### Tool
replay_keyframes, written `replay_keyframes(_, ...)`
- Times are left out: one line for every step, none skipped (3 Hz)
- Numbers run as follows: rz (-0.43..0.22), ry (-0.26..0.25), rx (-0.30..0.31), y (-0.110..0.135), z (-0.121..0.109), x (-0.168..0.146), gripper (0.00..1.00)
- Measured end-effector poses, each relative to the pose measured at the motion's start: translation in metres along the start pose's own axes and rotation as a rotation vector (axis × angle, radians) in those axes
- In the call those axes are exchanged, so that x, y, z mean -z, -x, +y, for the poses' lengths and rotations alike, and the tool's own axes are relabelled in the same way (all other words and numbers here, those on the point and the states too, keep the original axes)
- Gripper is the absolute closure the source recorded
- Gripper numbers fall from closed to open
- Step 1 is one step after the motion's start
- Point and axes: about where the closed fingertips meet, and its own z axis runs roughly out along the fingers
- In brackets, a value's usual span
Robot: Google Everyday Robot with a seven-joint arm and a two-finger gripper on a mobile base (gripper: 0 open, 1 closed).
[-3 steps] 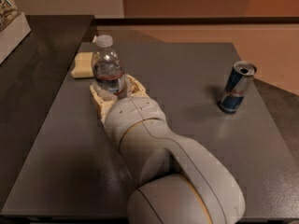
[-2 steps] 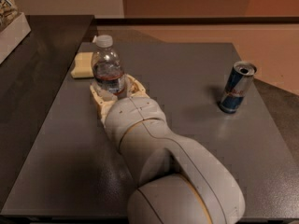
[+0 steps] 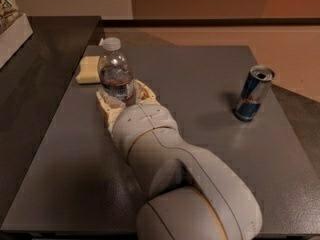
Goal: Place water bottle upright
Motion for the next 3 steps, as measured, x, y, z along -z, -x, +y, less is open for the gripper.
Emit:
replay_keyframes(0.000,0.000,0.000,0.0000,0.0000,0.0000,1.00)
replay_keyframes(0.000,0.000,0.000,0.0000,0.0000,0.0000,1.00)
replay_keyframes(0.000,0.000,0.000,0.0000,0.0000,0.0000,1.00)
